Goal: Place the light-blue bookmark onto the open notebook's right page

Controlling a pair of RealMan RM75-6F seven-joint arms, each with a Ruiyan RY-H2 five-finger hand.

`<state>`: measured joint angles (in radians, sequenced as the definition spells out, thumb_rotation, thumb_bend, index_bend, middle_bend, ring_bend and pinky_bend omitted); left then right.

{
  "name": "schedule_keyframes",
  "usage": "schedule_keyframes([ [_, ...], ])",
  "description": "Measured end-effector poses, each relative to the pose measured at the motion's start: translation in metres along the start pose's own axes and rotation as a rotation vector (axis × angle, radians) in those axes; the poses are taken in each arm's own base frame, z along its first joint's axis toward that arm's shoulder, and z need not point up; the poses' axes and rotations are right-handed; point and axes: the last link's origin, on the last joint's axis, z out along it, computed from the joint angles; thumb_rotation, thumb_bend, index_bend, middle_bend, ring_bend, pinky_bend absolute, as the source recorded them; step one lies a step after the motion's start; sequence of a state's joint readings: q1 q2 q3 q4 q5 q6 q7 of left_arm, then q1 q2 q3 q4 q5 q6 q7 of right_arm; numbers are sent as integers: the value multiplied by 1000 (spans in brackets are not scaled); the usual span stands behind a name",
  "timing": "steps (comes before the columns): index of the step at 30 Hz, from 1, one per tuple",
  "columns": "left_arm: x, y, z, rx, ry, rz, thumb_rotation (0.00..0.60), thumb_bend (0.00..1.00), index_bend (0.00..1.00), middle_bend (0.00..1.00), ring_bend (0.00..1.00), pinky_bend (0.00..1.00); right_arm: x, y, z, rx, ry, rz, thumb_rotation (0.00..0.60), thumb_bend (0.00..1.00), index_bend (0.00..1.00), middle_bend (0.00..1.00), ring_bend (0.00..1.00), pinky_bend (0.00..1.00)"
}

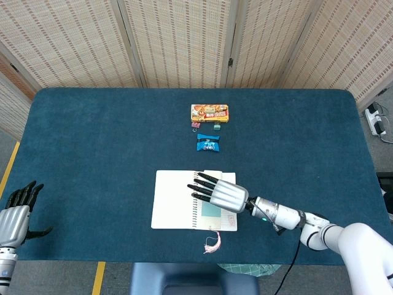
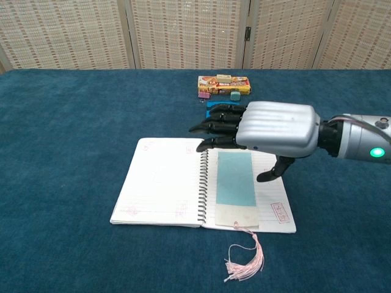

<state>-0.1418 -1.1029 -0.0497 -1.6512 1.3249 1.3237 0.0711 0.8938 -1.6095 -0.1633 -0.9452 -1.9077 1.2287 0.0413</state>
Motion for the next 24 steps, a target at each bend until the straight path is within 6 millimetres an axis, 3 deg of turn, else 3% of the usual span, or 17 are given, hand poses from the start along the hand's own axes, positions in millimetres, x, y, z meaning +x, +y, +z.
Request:
schedule_keyframes([
  [5,1,2,-2,-10,6,-2,600,103,31,0,0,0,17,9,-20,-130,89,128,600,201,135,0,0,0],
  [12,0,5,-2,-23,3,0,600,105,31,0,0,0,23,23,-46,-355,70,386,600,211,99,2,0,0],
  [14,-1,5,-2,-23,-1,2,600,104,31,0,0,0,19,29,-50,-414,25,450,600,233,98,65,42,27],
  [15,-1,5,-2,-22,-2,2,600,104,31,0,0,0,17,33,-51,-438,1,475,600,248,106,197,150,143],
  [17,-1,5,-1,-19,-4,2,600,104,33,0,0,0,13,40,-51,-488,-62,529,600,264,187,523,464,499],
  [18,-2,5,-1,-16,-8,2,600,104,36,0,0,0,12,43,-50,-507,-91,553,600,275,252,724,683,740],
  [19,-2,5,-1,-14,-12,3,600,104,37,0,0,0,10,46,-48,-526,-121,578,600,295,288,833,812,870],
  [21,-2,4,0,-9,-22,3,600,104,39,0,0,0,8,53,-43,-563,-189,636,600,338,306,921,919,970],
  [24,-2,4,1,-5,-32,2,600,105,38,0,0,0,11,63,-28,-592,-277,702,600,351,320,992,993,1000],
])
